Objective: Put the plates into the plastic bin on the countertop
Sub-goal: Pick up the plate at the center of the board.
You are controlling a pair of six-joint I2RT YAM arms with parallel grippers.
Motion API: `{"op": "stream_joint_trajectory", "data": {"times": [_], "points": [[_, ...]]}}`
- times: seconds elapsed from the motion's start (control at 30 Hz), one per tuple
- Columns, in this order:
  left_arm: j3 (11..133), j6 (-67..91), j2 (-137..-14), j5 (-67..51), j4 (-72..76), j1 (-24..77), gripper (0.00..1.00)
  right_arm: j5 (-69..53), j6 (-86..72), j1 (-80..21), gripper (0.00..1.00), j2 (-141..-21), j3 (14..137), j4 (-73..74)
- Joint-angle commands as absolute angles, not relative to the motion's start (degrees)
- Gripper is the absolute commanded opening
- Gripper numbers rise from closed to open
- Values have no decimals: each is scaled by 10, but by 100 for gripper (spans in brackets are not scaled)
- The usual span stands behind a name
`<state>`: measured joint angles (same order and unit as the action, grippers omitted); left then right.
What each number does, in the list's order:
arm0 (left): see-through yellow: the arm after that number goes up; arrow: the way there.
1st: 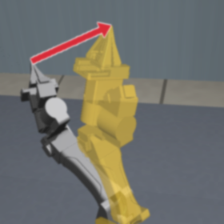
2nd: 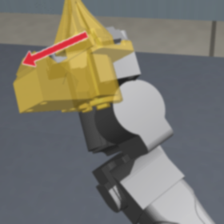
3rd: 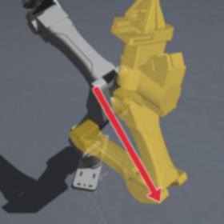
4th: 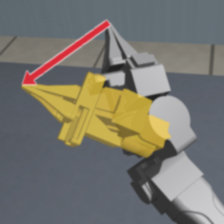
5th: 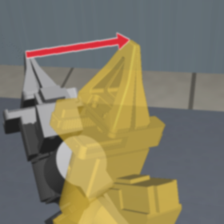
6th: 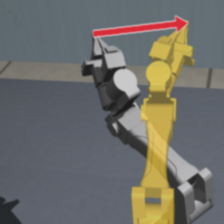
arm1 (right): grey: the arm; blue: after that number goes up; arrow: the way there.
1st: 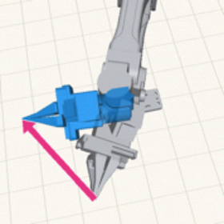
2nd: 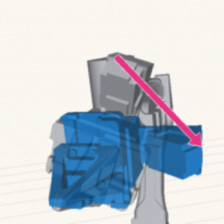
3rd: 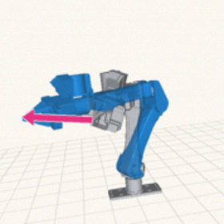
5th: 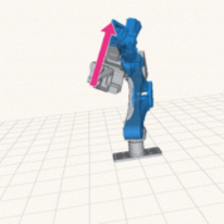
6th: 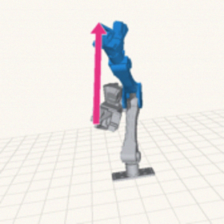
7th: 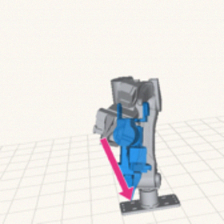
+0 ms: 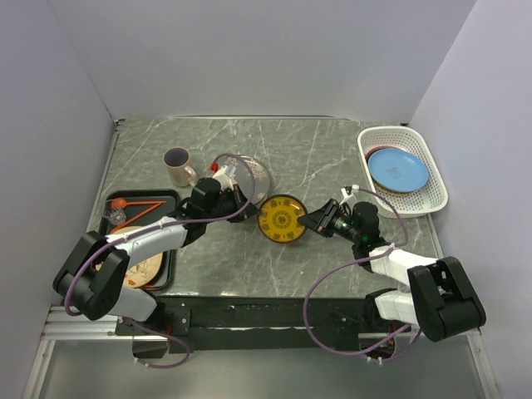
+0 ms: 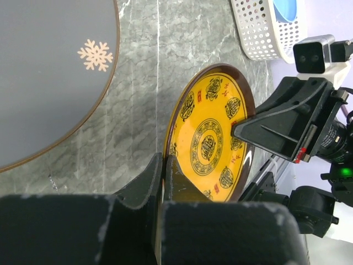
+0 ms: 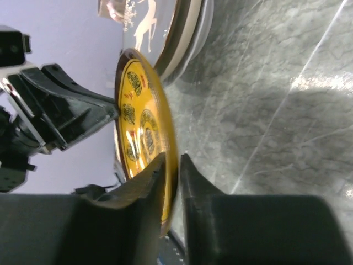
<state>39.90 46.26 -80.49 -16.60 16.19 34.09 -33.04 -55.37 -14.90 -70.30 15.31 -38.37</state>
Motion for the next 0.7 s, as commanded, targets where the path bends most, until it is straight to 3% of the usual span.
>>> {"op": "stream_joint_trajectory", "data": {"times": [0.0, 0.1, 0.37, 0.47, 0.67], "points": [[425, 471, -797, -166, 187, 347, 1, -329, -555, -155, 14, -688, 149, -409], [425, 469, -795, -166, 186, 348, 1, -324, -551, -156, 1, -677, 148, -396], [424, 465, -789, -172, 192, 348, 5, -309, -537, -156, 0, -635, 147, -349], [421, 461, -790, -175, 196, 348, 15, -305, -534, -156, 0, -624, 150, -331], [406, 463, -787, -170, 209, 348, 46, -306, -519, -156, 0, -618, 159, -305]]}}
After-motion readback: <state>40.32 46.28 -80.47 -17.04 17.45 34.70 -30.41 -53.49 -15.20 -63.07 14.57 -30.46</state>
